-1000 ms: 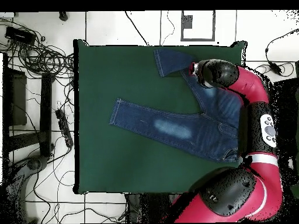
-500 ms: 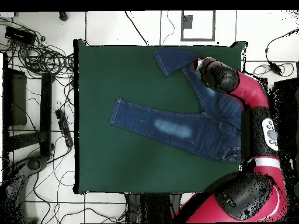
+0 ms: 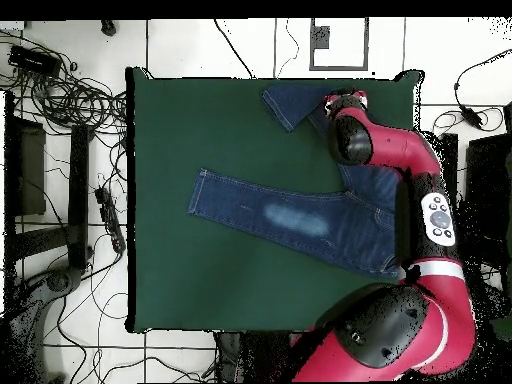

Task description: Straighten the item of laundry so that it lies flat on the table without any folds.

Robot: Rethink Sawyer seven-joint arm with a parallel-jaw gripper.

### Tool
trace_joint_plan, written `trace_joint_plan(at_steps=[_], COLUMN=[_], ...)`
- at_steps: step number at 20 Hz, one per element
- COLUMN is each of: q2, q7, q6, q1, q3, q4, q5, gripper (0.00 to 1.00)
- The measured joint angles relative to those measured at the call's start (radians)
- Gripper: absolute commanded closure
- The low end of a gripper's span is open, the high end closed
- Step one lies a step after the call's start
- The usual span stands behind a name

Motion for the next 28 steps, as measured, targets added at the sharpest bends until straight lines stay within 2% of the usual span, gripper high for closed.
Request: trace_joint_plan(at_steps=[9, 12, 17, 20, 23, 25, 28], q2=[0.005, 0.023, 0.072, 0.138, 0.174, 0.206, 0.214], q7=[0.000, 0.000, -0.027, -0.109, -0.159, -0.201, -0.204], q6=[-0.005, -0.004, -0.005, -0.026, -0.059, -0.119, -0.157], q1=[-0.019, -0.043, -0.116, -0.210, -0.253, -0.287, -0.293], q3=[0.016, 0.057, 0.183, 0.337, 0.407, 0.463, 0.474], q4=[-0.003, -0.013, -0.026, -0.026, -0.023, -0.016, -0.012], q5=[-0.026, -0.026, -0.041, -0.114, -0.177, -0.262, -0.309], gripper=[0.00, 0.00, 0.00, 0.00, 0.00, 0.00, 0.00])
